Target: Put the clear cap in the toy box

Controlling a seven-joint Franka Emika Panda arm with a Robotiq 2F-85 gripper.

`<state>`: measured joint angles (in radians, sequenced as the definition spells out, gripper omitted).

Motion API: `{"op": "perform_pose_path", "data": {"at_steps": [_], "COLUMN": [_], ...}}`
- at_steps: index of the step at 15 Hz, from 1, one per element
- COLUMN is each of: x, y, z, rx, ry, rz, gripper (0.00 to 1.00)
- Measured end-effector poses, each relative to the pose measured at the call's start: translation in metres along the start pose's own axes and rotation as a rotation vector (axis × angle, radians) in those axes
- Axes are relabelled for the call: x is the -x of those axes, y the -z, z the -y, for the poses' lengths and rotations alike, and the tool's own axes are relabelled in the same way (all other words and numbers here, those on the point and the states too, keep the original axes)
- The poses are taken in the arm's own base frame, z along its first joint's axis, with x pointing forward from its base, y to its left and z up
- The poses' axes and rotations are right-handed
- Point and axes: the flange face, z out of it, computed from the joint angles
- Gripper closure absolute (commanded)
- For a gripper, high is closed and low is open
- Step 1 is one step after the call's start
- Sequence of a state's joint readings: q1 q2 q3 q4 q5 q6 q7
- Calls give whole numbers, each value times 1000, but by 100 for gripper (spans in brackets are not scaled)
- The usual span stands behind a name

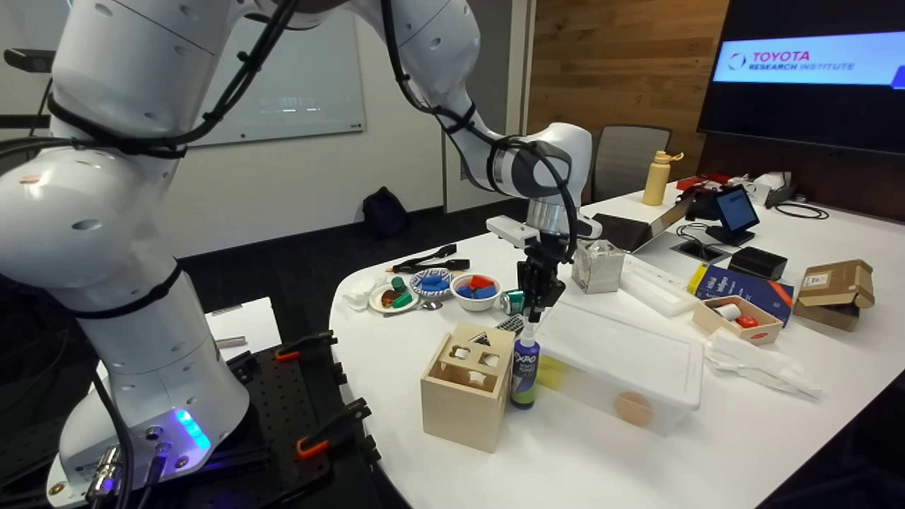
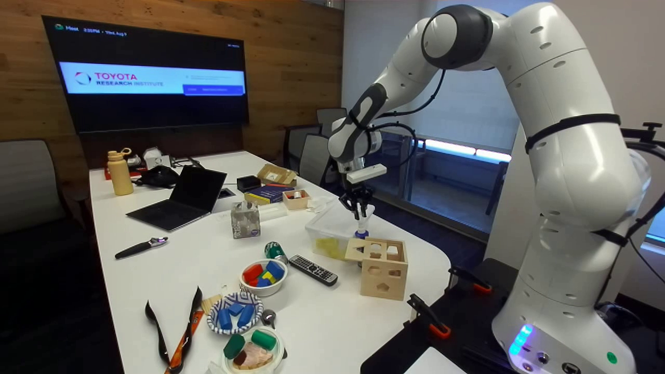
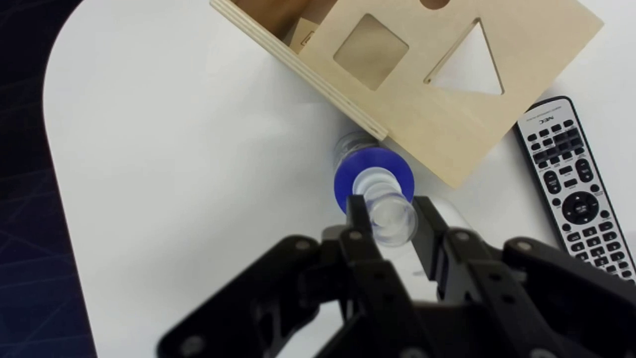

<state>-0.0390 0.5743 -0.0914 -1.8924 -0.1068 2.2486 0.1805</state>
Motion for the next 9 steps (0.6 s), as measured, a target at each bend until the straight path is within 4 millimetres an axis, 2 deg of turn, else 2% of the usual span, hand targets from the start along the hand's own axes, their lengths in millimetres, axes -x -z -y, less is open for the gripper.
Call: {"op": "perform_pose_path", "data": {"at_steps": [9], "x": [-1], "y": [-15], "z": [2], "rx": [1], "ry": [3], "rz": [6], "gripper": [93]}}
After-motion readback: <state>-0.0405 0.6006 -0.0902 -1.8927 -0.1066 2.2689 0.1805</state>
